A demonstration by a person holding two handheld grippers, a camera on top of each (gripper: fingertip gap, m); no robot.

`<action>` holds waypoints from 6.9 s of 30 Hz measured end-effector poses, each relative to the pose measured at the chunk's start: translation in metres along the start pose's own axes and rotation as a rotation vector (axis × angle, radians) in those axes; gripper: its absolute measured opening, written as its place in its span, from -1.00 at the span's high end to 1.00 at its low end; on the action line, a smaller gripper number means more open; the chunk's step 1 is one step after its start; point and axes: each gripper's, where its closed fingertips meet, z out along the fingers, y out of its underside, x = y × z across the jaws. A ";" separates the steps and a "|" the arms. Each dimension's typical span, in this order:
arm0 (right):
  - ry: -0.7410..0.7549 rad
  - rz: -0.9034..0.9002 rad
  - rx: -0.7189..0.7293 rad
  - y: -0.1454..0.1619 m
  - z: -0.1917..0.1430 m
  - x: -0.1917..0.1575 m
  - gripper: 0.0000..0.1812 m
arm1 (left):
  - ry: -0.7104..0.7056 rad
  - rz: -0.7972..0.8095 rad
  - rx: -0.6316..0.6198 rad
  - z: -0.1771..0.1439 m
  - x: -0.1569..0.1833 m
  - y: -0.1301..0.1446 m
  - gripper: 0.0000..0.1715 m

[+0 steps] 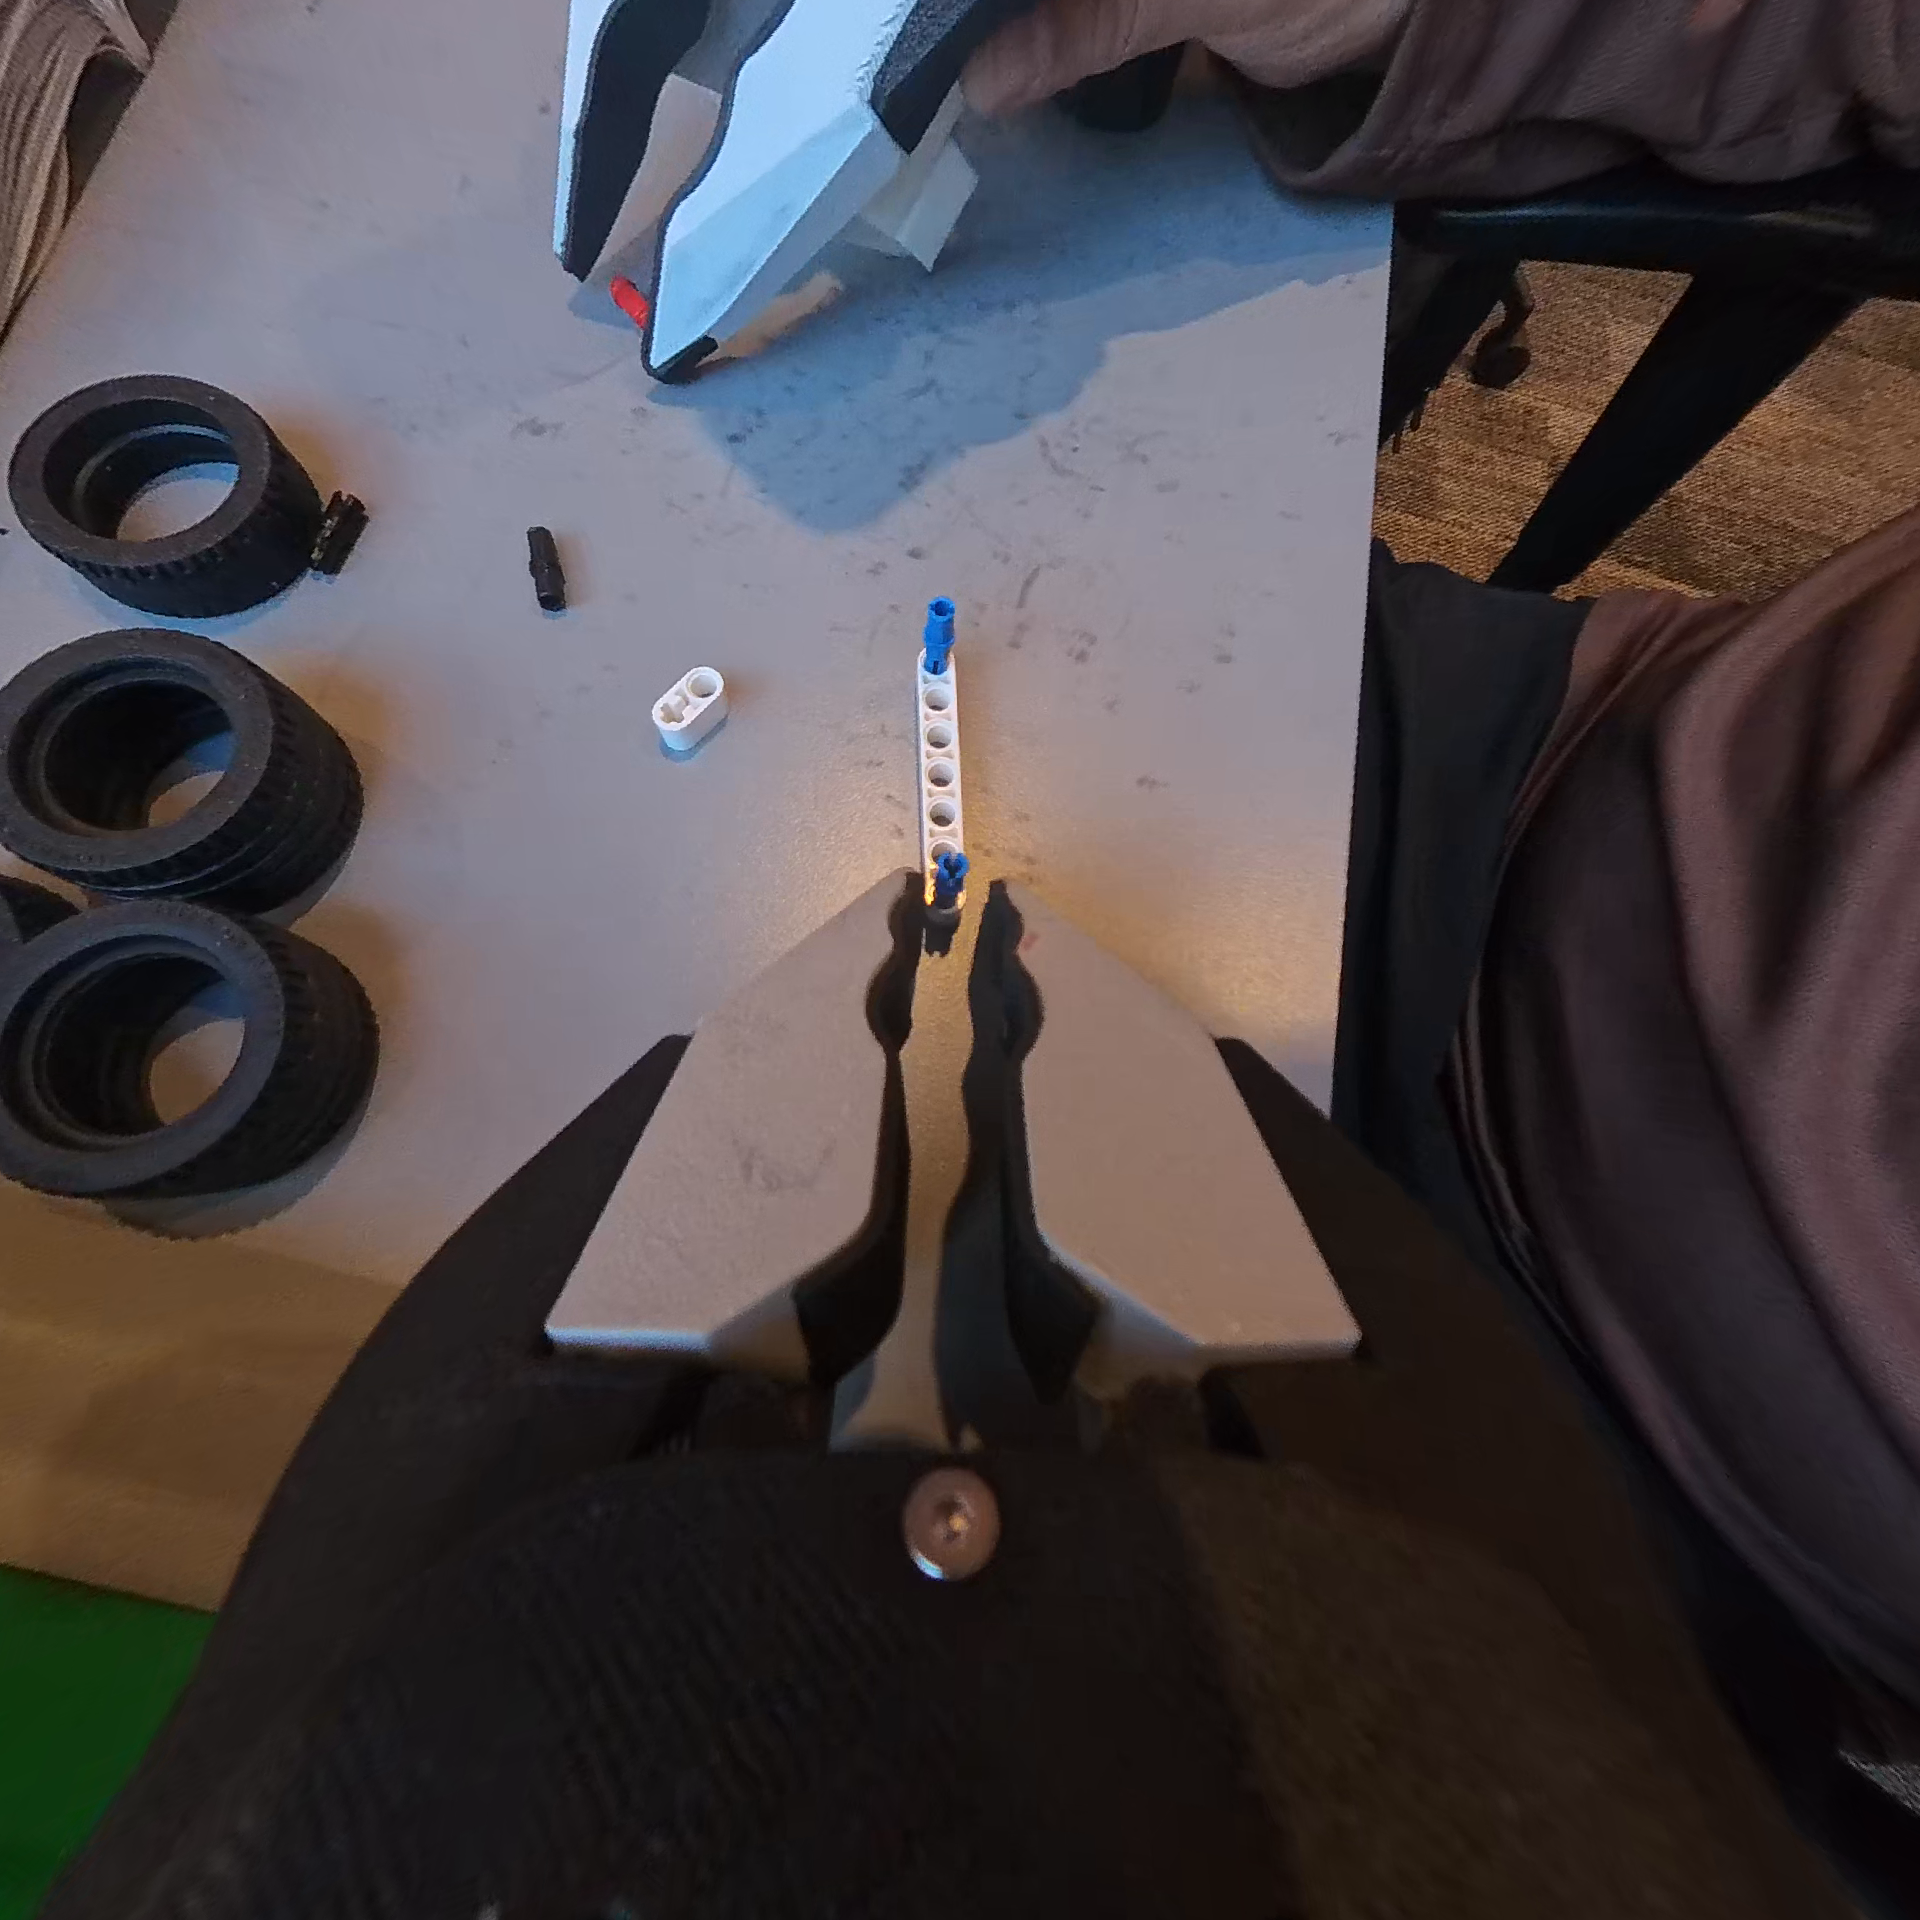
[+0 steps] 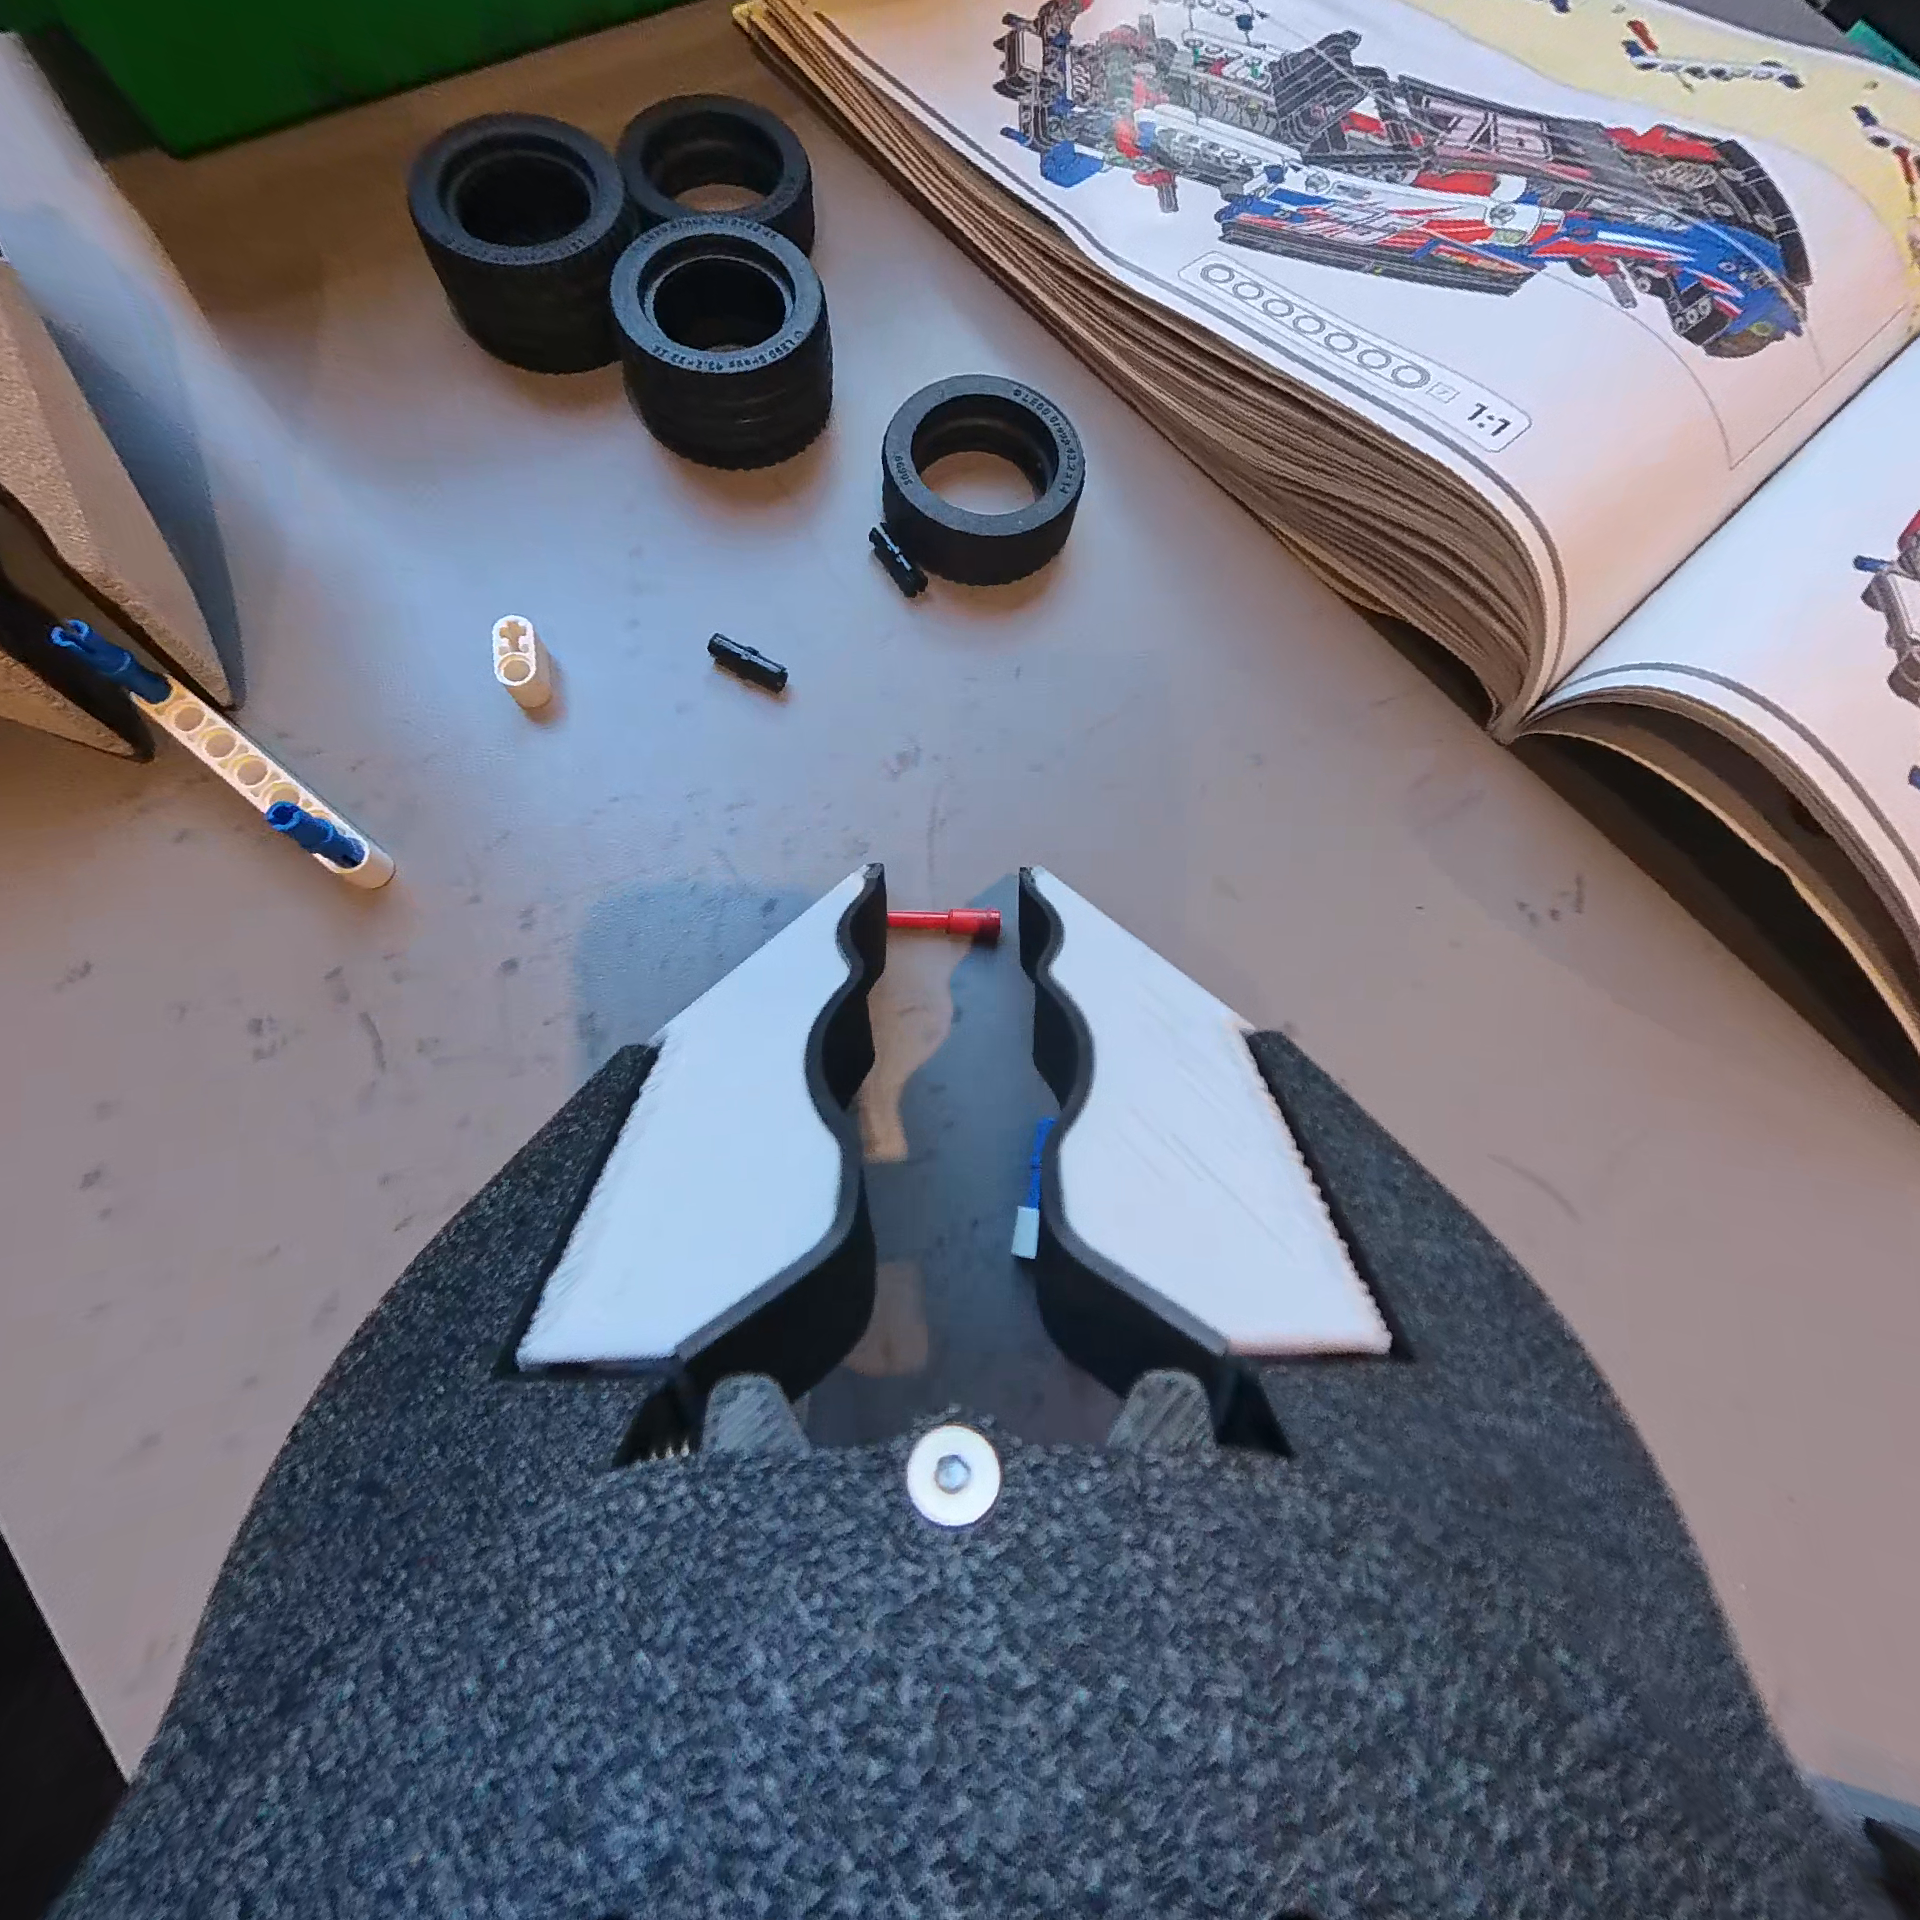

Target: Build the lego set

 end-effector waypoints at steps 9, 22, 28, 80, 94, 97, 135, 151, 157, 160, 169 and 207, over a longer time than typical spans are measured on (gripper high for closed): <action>-0.073 -0.082 0.068 -0.009 -0.006 -0.019 0.72 | -0.003 0.004 -0.001 0.001 0.000 0.000 0.90; -0.395 -0.378 0.107 -0.010 -0.016 -0.112 0.79 | -0.192 0.287 0.001 0.007 0.001 -0.007 0.95; -0.283 -0.514 0.129 -0.009 -0.015 -0.115 0.94 | -0.238 0.304 0.010 0.006 -0.003 -0.009 0.87; -0.023 0.046 -0.020 -0.049 0.044 -0.004 0.82 | -0.349 0.120 0.128 -0.016 -0.038 -0.021 0.56; -0.033 -0.030 -0.038 -0.050 0.058 -0.019 0.95 | -0.316 0.112 0.119 -0.014 -0.036 -0.020 0.59; -0.080 -0.062 -0.038 -0.048 0.055 -0.027 0.96 | -0.319 0.113 0.121 -0.014 -0.036 -0.020 0.59; -0.304 -0.307 -0.016 -0.018 0.015 -0.065 0.91 | -0.301 0.142 0.111 -0.012 -0.031 -0.019 0.61; -0.183 -0.335 0.159 -0.041 0.000 -0.067 0.90 | -0.314 0.141 0.106 -0.012 -0.032 -0.019 0.61; -0.218 -0.228 0.172 -0.042 0.002 -0.062 0.73 | -0.302 0.126 0.109 -0.012 -0.033 -0.019 0.61; -0.220 -0.182 0.171 -0.046 0.001 -0.057 0.47 | -0.279 0.123 0.101 -0.010 -0.031 -0.018 0.61; -0.293 -0.168 0.090 -0.030 0.006 -0.054 0.78 | -0.058 0.103 0.070 0.000 -0.010 -0.017 0.54; -0.468 -0.125 -0.029 -0.011 -0.001 -0.103 0.94 | -0.222 -0.049 -0.077 -0.018 -0.012 -0.017 0.31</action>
